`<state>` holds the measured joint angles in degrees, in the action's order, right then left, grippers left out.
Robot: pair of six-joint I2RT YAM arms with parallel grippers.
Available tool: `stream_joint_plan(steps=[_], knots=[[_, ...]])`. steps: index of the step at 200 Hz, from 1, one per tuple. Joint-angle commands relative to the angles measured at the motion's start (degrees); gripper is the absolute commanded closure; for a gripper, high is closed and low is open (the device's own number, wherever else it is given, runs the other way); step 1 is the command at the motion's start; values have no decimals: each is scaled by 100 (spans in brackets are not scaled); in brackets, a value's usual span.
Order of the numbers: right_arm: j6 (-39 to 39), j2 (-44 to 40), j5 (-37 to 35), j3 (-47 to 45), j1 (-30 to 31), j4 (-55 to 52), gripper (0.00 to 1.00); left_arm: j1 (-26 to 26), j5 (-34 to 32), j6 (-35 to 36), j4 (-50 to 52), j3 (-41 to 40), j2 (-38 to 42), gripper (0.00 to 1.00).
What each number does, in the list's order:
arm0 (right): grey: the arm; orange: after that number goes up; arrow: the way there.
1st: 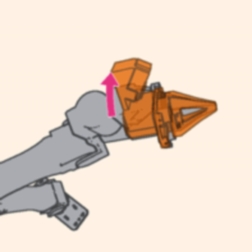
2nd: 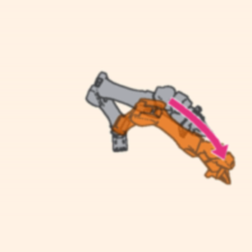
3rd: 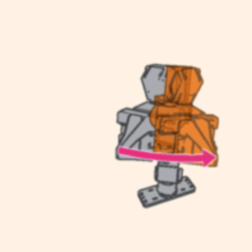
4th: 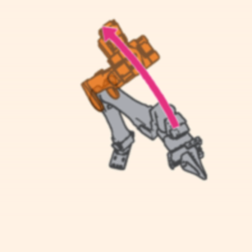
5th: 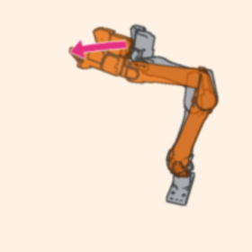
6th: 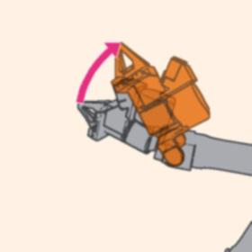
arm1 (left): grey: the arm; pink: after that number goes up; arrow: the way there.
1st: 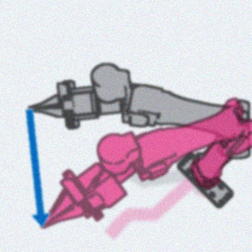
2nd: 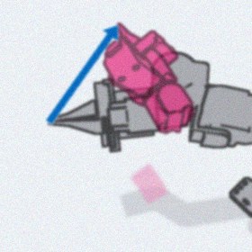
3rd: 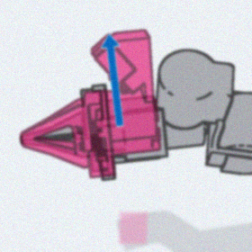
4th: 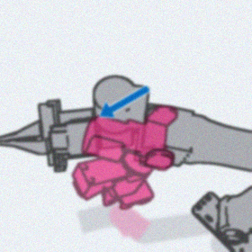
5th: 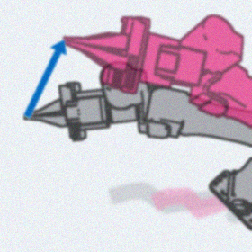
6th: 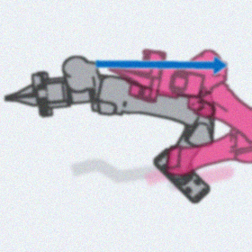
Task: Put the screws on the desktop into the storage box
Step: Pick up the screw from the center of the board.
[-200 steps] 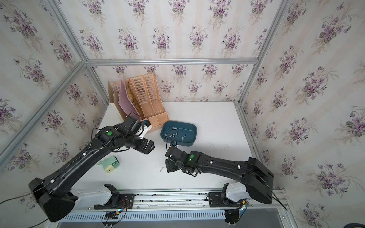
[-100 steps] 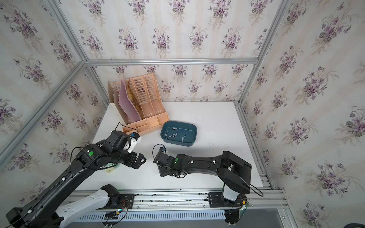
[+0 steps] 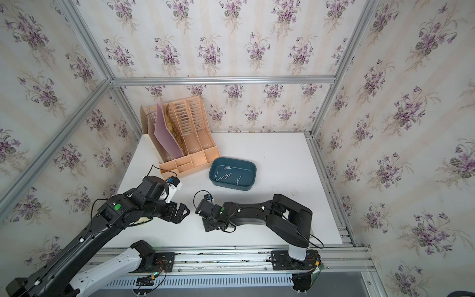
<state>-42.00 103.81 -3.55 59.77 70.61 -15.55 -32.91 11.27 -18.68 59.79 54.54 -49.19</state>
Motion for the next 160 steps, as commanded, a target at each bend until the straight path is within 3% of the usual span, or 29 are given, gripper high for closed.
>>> stream_joint_plan(steps=[1,160], knots=[[38,165,-84,181,10,-72,57,16,-32,-61,-123,-14,83,1],[899,1114,-841,1026,140,-1673,85,46,-160,-101,-148,-41,253,1]])
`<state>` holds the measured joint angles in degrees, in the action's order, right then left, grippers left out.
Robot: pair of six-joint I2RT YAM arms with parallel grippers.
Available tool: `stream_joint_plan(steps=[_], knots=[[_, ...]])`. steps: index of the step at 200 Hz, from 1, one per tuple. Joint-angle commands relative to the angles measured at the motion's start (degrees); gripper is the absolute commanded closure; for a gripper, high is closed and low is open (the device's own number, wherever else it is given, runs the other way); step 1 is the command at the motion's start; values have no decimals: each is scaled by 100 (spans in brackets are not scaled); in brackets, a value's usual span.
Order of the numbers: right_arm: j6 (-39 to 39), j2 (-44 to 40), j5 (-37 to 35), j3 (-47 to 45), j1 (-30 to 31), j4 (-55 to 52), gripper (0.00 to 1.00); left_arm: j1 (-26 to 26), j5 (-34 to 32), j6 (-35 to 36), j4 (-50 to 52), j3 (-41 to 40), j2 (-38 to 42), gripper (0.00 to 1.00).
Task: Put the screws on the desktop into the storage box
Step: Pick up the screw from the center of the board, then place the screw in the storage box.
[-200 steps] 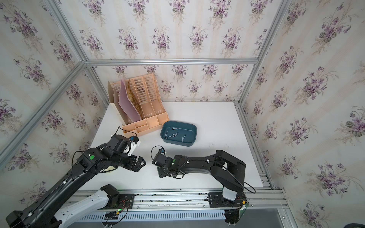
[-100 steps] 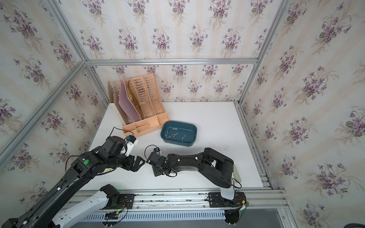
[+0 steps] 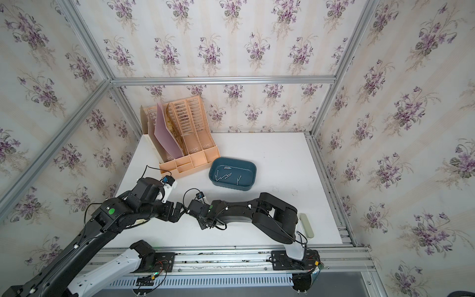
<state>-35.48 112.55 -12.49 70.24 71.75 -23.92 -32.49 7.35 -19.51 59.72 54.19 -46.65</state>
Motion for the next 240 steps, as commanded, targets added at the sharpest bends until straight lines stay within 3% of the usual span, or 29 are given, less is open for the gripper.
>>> stream_joint_plan(steps=[1,44,91,150,193,240], knots=[[259,244,53,-20,25,-843,85,5,231,-18,-139,-6,3,1],[316,308,85,-112,32,-846,100,15,254,-18,-145,6,-8,1],[384,-190,456,-691,-18,-71,100,32,275,-2,-145,17,-21,1],[357,-1314,883,-1871,-528,811,100,40,363,17,-178,21,-14,1],[610,-2316,914,-2359,-1029,773,100,40,428,27,-210,17,-44,1],[1190,-3264,915,-2291,-1805,248,100,42,452,37,-220,47,-75,1]])
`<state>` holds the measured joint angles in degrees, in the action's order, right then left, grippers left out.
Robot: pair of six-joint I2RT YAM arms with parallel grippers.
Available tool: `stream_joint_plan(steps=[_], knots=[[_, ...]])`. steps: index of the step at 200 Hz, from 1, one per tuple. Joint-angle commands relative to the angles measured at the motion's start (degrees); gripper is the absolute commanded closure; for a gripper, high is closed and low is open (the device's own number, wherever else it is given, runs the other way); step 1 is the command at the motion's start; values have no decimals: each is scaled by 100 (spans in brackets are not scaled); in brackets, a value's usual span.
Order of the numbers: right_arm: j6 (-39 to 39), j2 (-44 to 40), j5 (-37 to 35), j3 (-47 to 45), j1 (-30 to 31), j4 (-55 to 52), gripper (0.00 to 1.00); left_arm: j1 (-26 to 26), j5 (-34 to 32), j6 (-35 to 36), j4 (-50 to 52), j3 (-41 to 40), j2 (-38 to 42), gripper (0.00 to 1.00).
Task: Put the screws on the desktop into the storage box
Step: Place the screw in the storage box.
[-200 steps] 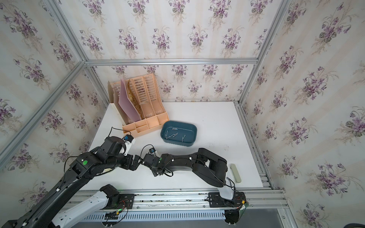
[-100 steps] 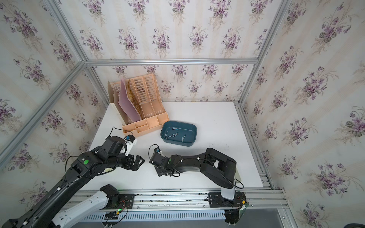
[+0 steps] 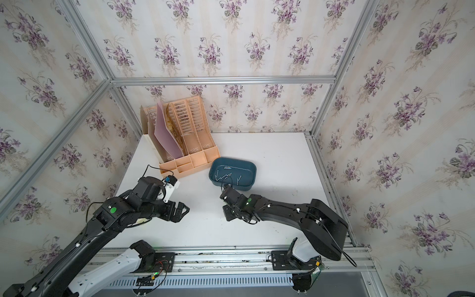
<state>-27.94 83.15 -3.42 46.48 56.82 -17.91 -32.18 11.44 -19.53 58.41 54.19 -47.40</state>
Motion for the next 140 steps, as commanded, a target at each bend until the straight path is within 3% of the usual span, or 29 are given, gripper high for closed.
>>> stream_joint_plan(steps=[1,74,140], knots=[[455,-339,8,91,-334,-362,100,11,43,38,-91,47,-4,1],[1415,-57,96,1213,-1313,-521,100,8,104,15,-274,21,-69,1],[1881,923,-193,2380,-1525,-578,100,6,43,54,-564,-138,237,1]])
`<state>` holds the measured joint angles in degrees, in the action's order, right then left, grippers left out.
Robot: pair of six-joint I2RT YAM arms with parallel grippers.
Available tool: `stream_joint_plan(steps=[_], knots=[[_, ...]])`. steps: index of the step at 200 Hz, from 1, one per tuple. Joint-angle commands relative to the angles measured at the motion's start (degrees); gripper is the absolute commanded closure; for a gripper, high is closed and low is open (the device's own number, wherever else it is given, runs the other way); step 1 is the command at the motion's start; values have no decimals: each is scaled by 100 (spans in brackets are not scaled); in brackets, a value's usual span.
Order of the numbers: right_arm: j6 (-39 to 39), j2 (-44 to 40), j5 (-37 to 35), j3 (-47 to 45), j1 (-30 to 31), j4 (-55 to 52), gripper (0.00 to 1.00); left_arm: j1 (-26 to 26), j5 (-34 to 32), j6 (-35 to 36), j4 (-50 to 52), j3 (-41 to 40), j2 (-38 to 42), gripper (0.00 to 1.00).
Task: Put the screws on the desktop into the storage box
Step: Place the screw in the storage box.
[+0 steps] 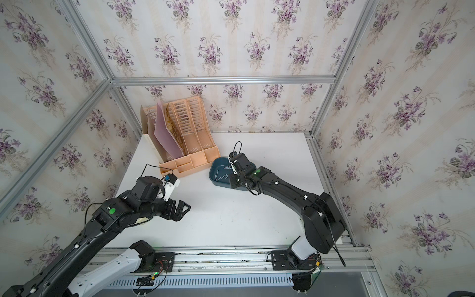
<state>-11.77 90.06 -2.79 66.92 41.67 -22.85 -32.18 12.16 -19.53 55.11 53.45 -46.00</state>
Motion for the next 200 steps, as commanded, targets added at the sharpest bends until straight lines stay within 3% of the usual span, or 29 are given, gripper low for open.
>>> stream_joint_plan(steps=[1,70,142,160,177,200], knots=[[267,241,-261,356,-6,-86,100,8,-30,54,-236,-67,98,1],[525,813,-477,1157,-98,-237,100,6,-204,15,-471,-192,276,1],[608,988,-554,1383,-133,-312,100,10,-303,-3,-569,-212,355,1],[606,988,-589,1374,-137,-307,89,10,-302,-5,-579,-187,337,1],[629,940,-593,1360,-147,-274,46,5,-281,-11,-580,-172,335,1],[666,837,-557,1333,-167,-274,24,9,-300,-14,-596,-168,337,1]])
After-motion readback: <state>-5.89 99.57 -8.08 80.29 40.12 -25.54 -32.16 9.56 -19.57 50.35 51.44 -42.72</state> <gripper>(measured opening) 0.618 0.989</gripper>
